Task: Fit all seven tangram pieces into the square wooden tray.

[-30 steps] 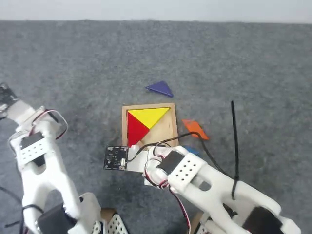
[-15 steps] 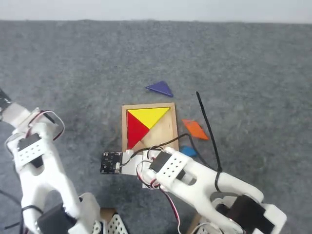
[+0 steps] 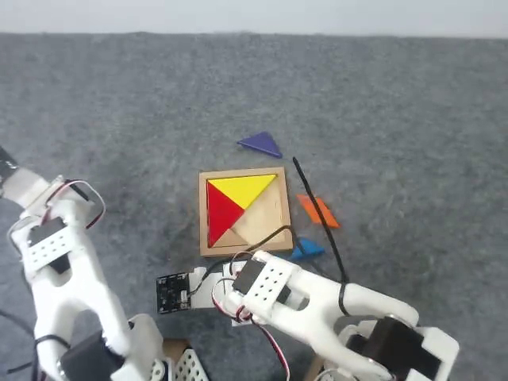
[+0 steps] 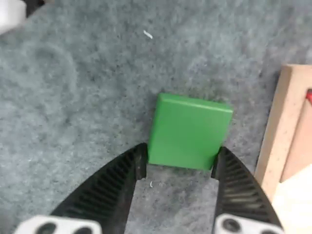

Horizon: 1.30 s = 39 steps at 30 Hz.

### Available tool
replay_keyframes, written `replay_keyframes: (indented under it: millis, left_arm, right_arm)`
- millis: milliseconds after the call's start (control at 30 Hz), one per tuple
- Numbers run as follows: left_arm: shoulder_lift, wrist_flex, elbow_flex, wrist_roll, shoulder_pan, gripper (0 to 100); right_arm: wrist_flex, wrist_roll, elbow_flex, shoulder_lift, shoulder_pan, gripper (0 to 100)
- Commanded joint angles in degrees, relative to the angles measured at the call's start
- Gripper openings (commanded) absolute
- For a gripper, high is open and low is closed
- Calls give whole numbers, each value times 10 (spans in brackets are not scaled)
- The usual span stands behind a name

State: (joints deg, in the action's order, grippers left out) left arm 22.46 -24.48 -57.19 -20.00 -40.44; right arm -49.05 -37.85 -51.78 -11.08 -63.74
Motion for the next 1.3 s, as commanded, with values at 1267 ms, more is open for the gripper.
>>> replay_keyframes:
  millis: [1267]
  left_arm:
    - [19, 17, 30, -5, 1, 13]
  right_arm:
    - [-255, -87, 266, 4, 212, 37]
